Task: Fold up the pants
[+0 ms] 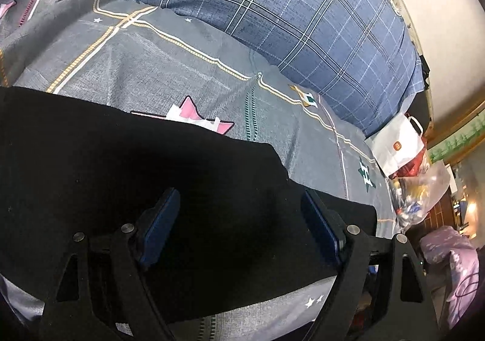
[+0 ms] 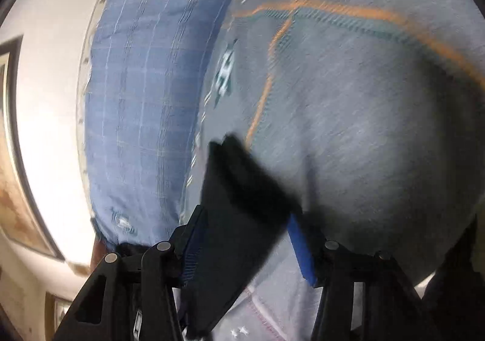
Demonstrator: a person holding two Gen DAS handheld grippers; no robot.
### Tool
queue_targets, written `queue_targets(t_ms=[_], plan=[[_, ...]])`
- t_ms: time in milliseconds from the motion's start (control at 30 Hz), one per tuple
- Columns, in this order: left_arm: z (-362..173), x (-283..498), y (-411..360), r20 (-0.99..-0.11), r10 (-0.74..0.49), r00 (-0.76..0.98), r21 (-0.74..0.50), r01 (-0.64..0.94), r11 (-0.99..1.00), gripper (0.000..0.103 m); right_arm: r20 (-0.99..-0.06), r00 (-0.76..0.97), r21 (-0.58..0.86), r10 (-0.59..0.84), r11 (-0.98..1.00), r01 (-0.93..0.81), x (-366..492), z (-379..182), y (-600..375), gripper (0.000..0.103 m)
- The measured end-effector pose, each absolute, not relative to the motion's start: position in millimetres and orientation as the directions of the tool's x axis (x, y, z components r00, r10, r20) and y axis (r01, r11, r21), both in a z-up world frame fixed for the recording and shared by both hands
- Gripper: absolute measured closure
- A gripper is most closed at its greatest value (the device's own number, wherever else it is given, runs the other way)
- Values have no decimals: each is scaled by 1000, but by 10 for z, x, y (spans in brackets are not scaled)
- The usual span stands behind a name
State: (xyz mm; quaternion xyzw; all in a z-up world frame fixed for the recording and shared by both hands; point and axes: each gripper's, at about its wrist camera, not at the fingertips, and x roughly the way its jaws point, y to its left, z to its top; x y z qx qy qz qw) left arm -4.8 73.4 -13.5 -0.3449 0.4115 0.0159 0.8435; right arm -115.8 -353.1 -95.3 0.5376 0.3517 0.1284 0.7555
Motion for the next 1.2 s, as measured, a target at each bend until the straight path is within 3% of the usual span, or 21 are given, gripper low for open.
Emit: queue_targets(t_ms=[67, 233, 467, 533, 600, 733, 1200], plan=[[-144, -52, 755, -704, -260, 661, -574, -312, 757, 21, -400, 678, 900, 617, 403, 164, -1084, -963, -3436, 55], [-147, -48, 754, -707, -258, 659, -570, -315, 759, 21, -372, 752, 916, 544, 345, 203, -1186, -1019, -3571, 56], [-151, -58, 749, -711, -256, 655, -567, -319, 759, 21, -412, 755, 878, 511, 445, 178, -1148, -934, -3434, 58], [-146, -50, 736, -714, -249, 654, -556, -315, 769, 21, -439, 755, 856, 486, 483, 187, -1141, -897, -3408, 64], [-133, -47, 703, -721, -235, 652, -534, -306, 788, 21, -479, 750, 824, 457, 528, 205, -1133, -880, -3384, 76], [-125, -40, 644, -732, -213, 647, -501, -301, 811, 21, -472, 746, 845, 469, 482, 231, -1138, -943, -3460, 80], [-169, -1, 584, -765, -212, 608, -464, -293, 836, 21, -461, 742, 853, 488, 474, 218, -1149, -964, -3492, 80]])
